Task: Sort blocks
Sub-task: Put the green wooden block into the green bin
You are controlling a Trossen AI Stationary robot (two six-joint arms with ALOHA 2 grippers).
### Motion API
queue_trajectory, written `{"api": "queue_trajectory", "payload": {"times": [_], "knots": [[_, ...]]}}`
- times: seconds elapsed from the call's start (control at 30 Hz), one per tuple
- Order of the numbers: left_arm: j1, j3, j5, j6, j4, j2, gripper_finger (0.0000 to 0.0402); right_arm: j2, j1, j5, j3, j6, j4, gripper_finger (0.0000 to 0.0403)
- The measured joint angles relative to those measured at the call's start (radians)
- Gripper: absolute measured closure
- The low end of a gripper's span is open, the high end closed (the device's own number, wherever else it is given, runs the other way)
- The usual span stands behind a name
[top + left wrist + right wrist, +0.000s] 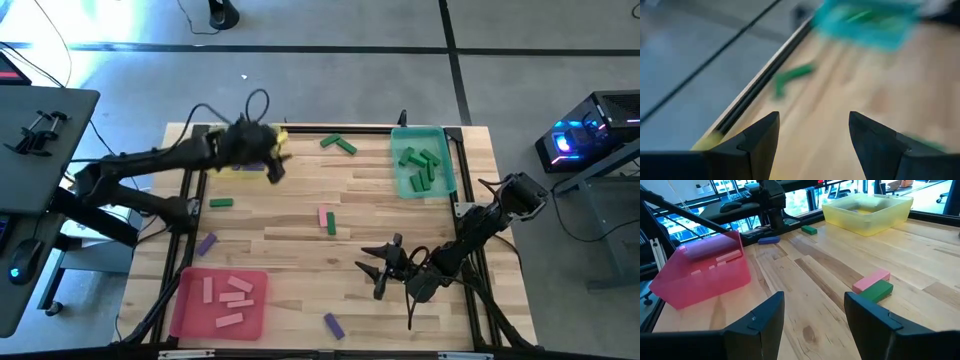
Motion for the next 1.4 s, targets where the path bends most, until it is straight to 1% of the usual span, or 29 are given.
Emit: {"api": "queue_trajectory", "payload": {"times": [0.13,0.23,0.37,0.53,0.7,0.83,0.97,1.13,1.2,1.23,1.3,1.4], "knots": [[-0.2,0.0,-0.041,0.046,0.123,-0.01,0.0174,0.0,0.0,0.0,0.0,0.0,0.0,0.0211],[-0.336,0.001,-0.1,0.075,0.202,0.002,0.0174,0.0,0.0,-0.001,0.0,0.0,0.001,0.0211],[-0.495,0.001,-0.191,0.077,0.265,0.033,0.0174,0.0,0.0,-0.001,0.0,0.0,0.0,0.0211],[-0.668,0.001,-0.305,0.071,0.343,0.11,0.0174,0.0,0.0,-0.001,0.0,-0.005,0.0,0.0211],[-0.798,0.001,-0.384,0.07,0.478,0.226,0.0174,0.0,0.0,-0.003,0.0,-0.007,-0.002,0.0211],[-0.863,0.001,-0.433,0.069,0.623,0.346,0.0174,0.0,0.0,-0.003,0.0,-0.008,-0.002,0.0211],[-0.893,0.001,-0.481,0.04,0.802,0.488,0.0174,0.0,0.0,-0.003,0.0,-0.008,0.002,0.0211],[-0.898,0.001,-0.453,0.031,1.101,0.667,0.0174,0.0,0.0,-0.003,0.0,-0.008,0.002,0.0211],[-0.896,0.001,-0.434,0.029,1.19,0.724,0.0174,0.0,0.0,-0.003,0.0,-0.008,0.002,0.0211],[-0.894,0.001,-0.428,0.023,1.219,0.748,0.0174,0.0,0.0,-0.003,0.0,-0.008,0.003,0.0211],[-0.889,0.0,-0.432,0.0,1.224,0.775,0.0174,0.0,0.0,-0.003,0.0,-0.008,0.002,0.0211],[-0.881,0.0,-0.5,-0.062,1.174,0.787,0.0174,0.0,0.0,-0.004,0.0,-0.024,0.001,0.0211]]}}
